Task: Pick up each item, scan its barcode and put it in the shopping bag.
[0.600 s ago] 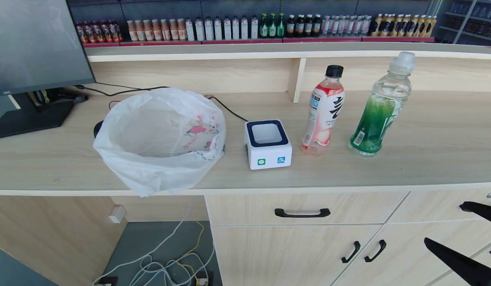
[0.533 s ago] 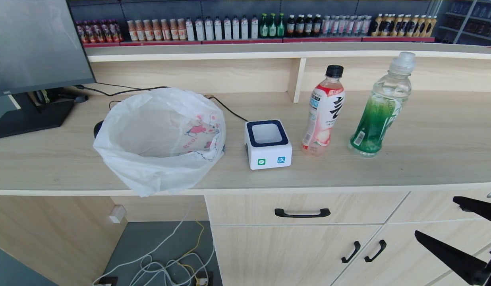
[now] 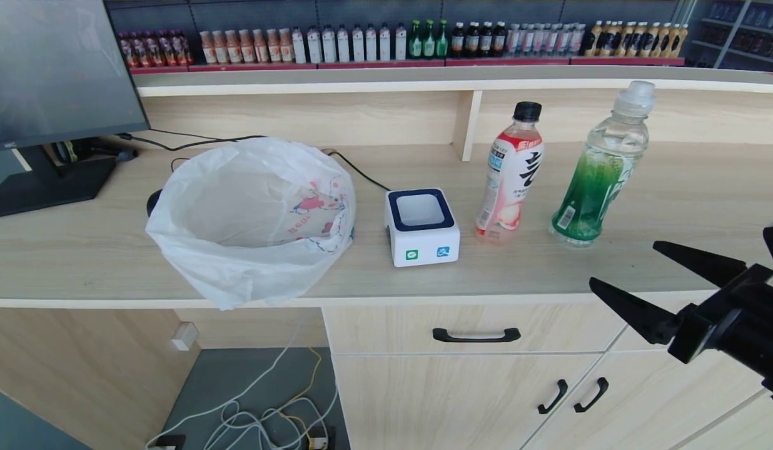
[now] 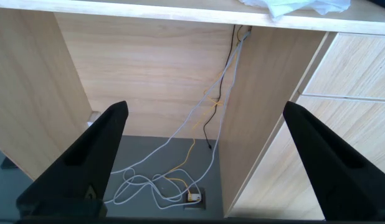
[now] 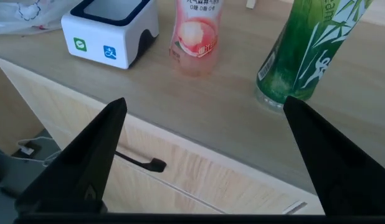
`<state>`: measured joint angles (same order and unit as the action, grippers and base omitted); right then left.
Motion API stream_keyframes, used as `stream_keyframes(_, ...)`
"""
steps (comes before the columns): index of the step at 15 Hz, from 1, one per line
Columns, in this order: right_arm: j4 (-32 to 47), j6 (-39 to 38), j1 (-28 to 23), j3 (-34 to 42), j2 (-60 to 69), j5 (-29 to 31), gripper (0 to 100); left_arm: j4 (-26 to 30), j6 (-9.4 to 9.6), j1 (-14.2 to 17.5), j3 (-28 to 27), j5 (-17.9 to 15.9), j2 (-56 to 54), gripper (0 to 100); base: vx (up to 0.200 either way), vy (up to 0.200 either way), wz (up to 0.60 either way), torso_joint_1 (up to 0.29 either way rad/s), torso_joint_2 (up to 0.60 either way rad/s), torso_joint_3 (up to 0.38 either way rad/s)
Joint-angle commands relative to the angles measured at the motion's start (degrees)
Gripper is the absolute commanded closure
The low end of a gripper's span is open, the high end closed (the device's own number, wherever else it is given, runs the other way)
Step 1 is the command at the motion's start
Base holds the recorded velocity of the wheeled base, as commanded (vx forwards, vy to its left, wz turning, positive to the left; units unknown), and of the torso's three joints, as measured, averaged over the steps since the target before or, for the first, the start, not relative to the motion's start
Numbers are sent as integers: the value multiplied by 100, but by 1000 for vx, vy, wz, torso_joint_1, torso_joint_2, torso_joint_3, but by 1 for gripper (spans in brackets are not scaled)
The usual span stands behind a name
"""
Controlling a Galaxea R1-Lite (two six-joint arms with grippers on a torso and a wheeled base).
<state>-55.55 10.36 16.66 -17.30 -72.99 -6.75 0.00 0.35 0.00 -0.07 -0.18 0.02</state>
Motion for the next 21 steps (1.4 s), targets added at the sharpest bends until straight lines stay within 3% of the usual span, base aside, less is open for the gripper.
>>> stream_keyframes(1,-413,-25,206,-177,-726,43,0,0,0,0,-1,1,-2,0,0,0,0,0,0,0)
stream_keyframes(5,-1318,-87,733,-415,-1411,289,0,0,0,0,-1,1,-2,0,0,0,0,0,0,0)
stream_keyframes(8,-1309,-289,847,-1056,-1772,746,0,0,0,0,-1,1,-2,0,0,0,0,0,0,0)
stream_keyframes(13,-1344,-307,830,-1742,-2361,1027,0,0,0,0,-1,1,-2,0,0,0,0,0,0,0)
stream_keyframes(21,-1344,-430,821,-2647,-3099,1062,0,0,0,0,7,1,-2,0,0,0,0,0,0,0)
